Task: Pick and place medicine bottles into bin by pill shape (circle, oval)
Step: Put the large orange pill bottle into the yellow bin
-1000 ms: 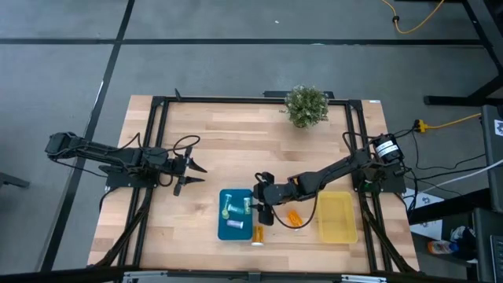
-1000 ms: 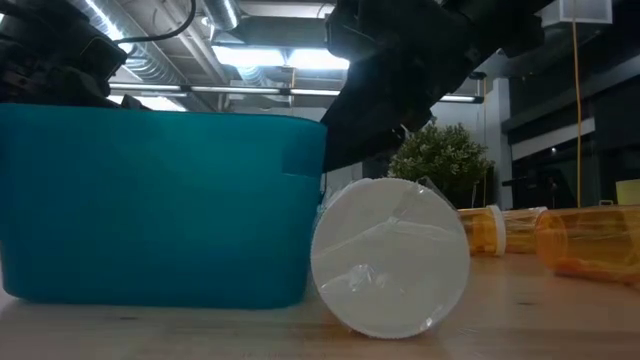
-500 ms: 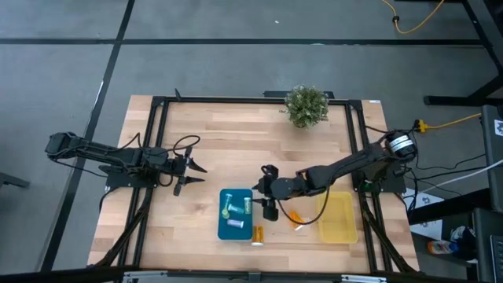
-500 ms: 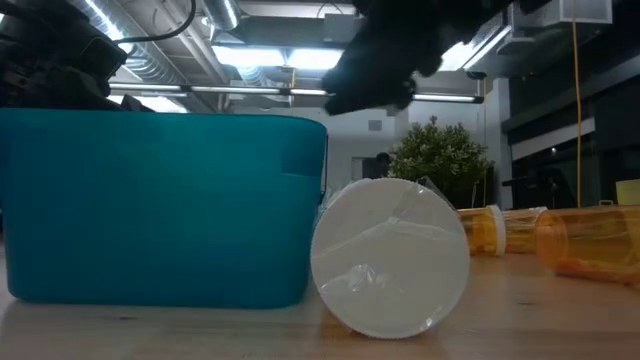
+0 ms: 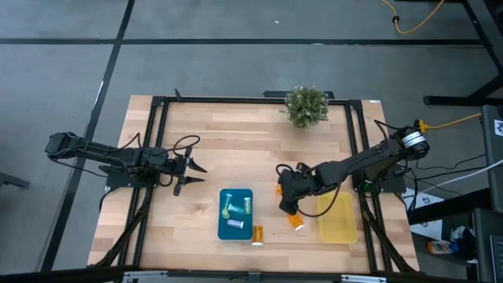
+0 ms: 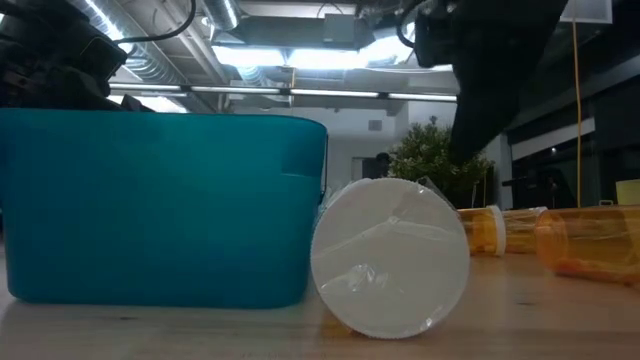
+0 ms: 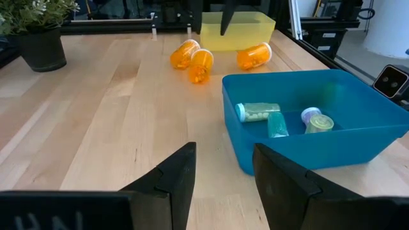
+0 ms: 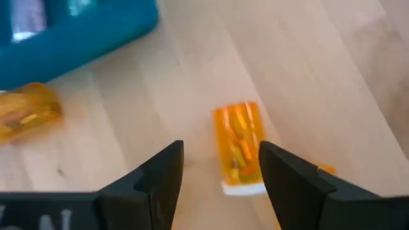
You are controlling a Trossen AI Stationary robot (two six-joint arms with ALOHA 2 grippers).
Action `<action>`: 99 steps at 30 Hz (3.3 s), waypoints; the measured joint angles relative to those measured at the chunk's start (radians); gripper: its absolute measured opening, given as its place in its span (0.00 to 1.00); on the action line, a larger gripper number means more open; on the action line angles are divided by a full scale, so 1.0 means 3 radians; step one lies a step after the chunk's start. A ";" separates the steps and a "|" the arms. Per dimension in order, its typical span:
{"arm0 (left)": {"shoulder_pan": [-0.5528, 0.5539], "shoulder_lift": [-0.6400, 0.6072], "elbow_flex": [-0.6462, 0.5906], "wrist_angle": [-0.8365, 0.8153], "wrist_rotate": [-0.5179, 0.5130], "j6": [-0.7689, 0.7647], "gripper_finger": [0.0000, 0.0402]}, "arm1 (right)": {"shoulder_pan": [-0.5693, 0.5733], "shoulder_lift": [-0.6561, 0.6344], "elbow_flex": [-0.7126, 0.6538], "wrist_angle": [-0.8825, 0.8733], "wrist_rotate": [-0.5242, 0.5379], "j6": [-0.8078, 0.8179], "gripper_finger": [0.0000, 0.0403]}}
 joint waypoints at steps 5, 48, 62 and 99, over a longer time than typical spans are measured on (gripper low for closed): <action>0.0001 -0.0001 0.0000 0.0001 -0.0001 0.0000 0.37 | -0.0004 0.0001 0.0000 0.0001 0.0008 -0.0071 0.51; 0.0001 0.0001 0.0000 0.0001 0.0000 -0.0003 0.37 | -0.0015 0.0006 -0.0833 0.1237 0.0237 -0.0374 0.75; 0.0000 -0.0001 0.0000 0.0001 -0.0001 -0.0005 0.37 | -0.0036 0.0006 -0.1087 0.1384 0.0229 -0.0412 0.75; 0.0001 0.0000 0.0000 0.0001 -0.0001 -0.0011 0.37 | 0.0114 0.0005 0.0514 -0.1033 0.0299 0.0741 0.43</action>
